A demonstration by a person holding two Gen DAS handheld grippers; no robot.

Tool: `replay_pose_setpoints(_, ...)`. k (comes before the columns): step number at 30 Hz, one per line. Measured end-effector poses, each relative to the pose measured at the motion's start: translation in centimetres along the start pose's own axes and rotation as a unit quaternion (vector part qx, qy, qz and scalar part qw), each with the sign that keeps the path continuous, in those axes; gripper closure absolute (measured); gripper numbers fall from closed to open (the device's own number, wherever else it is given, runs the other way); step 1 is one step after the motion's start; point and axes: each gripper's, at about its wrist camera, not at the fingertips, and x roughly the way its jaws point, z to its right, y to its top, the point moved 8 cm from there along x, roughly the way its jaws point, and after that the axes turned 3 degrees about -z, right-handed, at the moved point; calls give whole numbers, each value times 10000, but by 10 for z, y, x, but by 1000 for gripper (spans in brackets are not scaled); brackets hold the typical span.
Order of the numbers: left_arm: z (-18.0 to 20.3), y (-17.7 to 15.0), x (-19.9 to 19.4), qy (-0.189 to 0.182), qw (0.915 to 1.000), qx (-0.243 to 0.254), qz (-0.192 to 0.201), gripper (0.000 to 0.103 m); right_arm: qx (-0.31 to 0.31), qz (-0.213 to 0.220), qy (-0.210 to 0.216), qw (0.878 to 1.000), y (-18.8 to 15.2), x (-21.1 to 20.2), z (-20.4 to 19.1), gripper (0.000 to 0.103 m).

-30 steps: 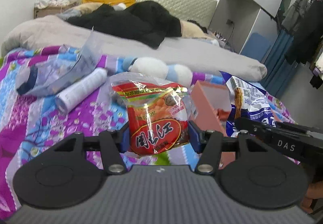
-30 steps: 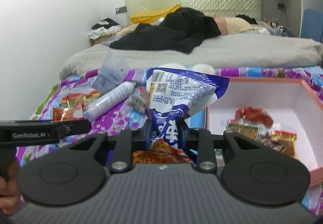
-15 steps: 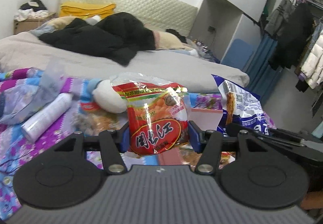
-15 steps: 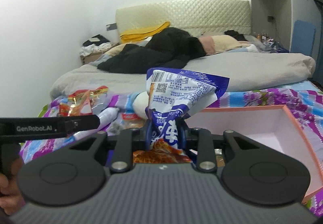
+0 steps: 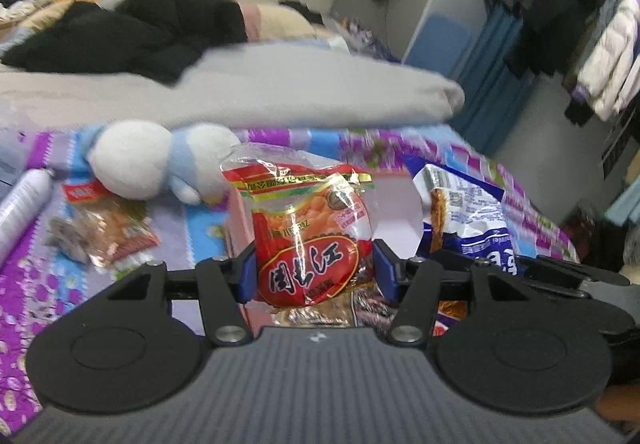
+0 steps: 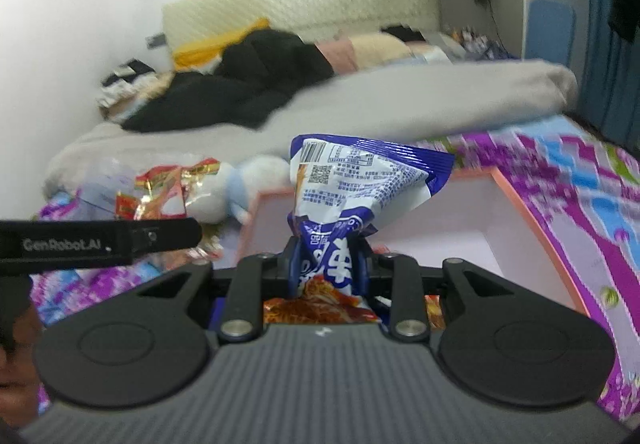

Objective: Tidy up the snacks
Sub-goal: 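Carry the red packet and blue noodle bag over the pink box with both tools, then open both tools to drop the two packets into the pink box, then withdraw both tools from the box toward the loose snacks beside the plush toy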

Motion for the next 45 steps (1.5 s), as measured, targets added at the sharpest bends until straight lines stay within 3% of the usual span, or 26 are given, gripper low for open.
replay_pose_setpoints(7, 10, -24, 63, -132, 9975, -28, -696, 41, 255, -632, -230, 9974, -34, 48, 34, 72)
replay_pose_setpoints(15, 11, -37, 99, -86, 9949, 23, -1009, 41, 497, -1069, -272, 9927, -66, 74, 52, 71)
replay_pose_setpoints(17, 10, -39, 100, -78, 9947, 39, -1024, 39, 512, -1095, -316, 9922, -69, 75, 55, 69)
replay_pose_setpoints(20, 13, -39, 98, -30, 9947, 105, -1019, 30, 531, -1117, -329, 9918, -69, 77, 57, 54)
replay_pose_setpoints(22, 14, -38, 93, -13, 9949, 120, -1001, 27, 552, -1072, -376, 9920, -67, 75, 60, 47)
replay_pose_setpoints(29, 21, -25, 61, 1, 9973, 183, -713, 27, 587, -797, -368, 9944, -54, 54, 59, 47)
replay_pose_setpoints(45, 8, -14, -74, 275, 9991, 177, 283, 27, 418, 57, -71, 9991, -23, -29, 8, 47)
